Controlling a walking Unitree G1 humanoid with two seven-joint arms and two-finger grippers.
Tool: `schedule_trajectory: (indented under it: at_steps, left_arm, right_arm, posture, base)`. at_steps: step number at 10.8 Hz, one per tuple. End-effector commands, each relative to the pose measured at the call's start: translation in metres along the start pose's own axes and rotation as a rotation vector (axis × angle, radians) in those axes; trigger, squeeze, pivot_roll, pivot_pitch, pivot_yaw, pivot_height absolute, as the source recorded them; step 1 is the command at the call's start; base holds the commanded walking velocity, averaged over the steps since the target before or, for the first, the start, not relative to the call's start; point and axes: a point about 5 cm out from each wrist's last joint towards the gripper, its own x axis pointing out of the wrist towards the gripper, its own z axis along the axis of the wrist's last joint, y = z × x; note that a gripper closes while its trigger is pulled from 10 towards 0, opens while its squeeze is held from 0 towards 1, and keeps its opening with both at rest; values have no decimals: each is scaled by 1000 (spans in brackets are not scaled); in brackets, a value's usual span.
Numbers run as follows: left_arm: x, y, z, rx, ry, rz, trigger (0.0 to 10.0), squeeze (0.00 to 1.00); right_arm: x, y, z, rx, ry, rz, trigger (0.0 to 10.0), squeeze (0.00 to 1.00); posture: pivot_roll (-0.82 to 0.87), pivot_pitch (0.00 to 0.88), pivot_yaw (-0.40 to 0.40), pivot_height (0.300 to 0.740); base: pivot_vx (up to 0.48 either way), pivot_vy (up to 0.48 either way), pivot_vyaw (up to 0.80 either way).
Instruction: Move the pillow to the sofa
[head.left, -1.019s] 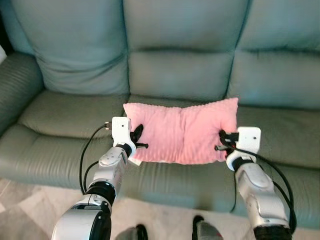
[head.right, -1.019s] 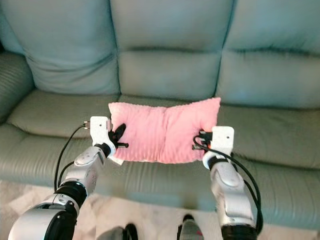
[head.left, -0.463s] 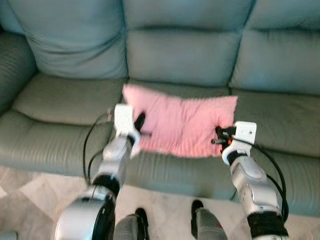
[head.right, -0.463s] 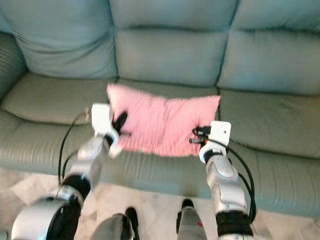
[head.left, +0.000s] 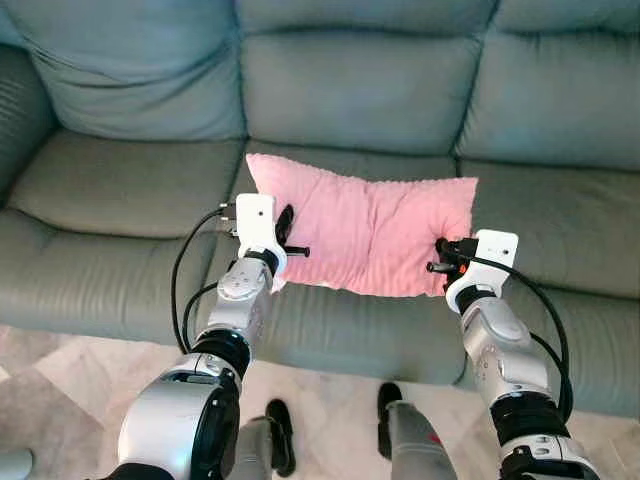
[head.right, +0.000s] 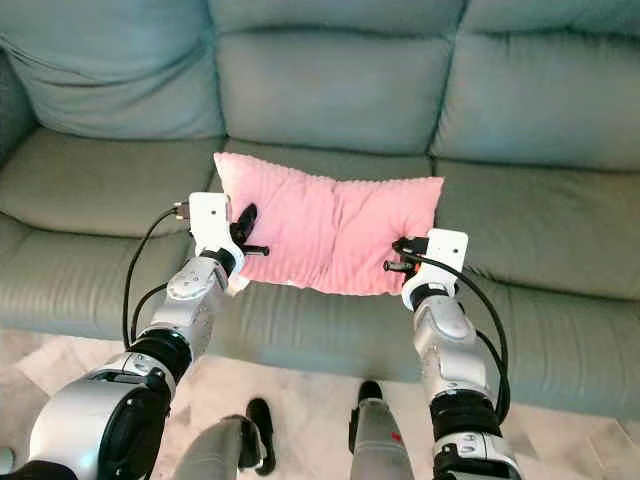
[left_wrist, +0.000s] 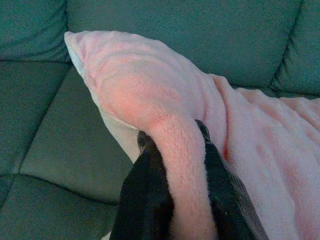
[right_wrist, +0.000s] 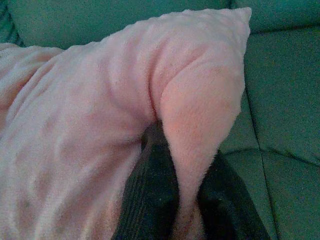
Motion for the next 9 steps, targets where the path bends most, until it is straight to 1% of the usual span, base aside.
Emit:
schedule_trajectory:
  at_steps: [1,2,3,8,9]
  left_arm:
    - [-2,0,-4,-7,5,2,10000,612]
    - [-2,0,-4,-10,4,7,10000,1000]
    - [-1,-1,-4,-9,5,17,10000,1000]
    - [-2,0,-4,-17,-5,34,10000,1000]
    - [-2,2,-4,-2,-2,59,10000,1000]
  right_arm:
    - [-2,-2,-7,29,10,-3,10000,1000]
    - [-2,-3,-7,30,9,-7,10000,1000]
    - [1,-4,-9,29,-1,-11,10000,1000]
    - [2,-5,-11,45,-8,2,10000,1000]
    - [3,-6,-11,45,-12,3,10000,1000]
  posture:
    - [-229,405,76,740]
    - [-230,406,76,740]
    - [-230,407,77,740]
    - [-228,413,78,740]
    - [-228,414,79,740]
  base:
    - [0,0,0]
    - [0,0,0]
    - [0,0,0]
    - [0,0,0]
    - [0,0,0]
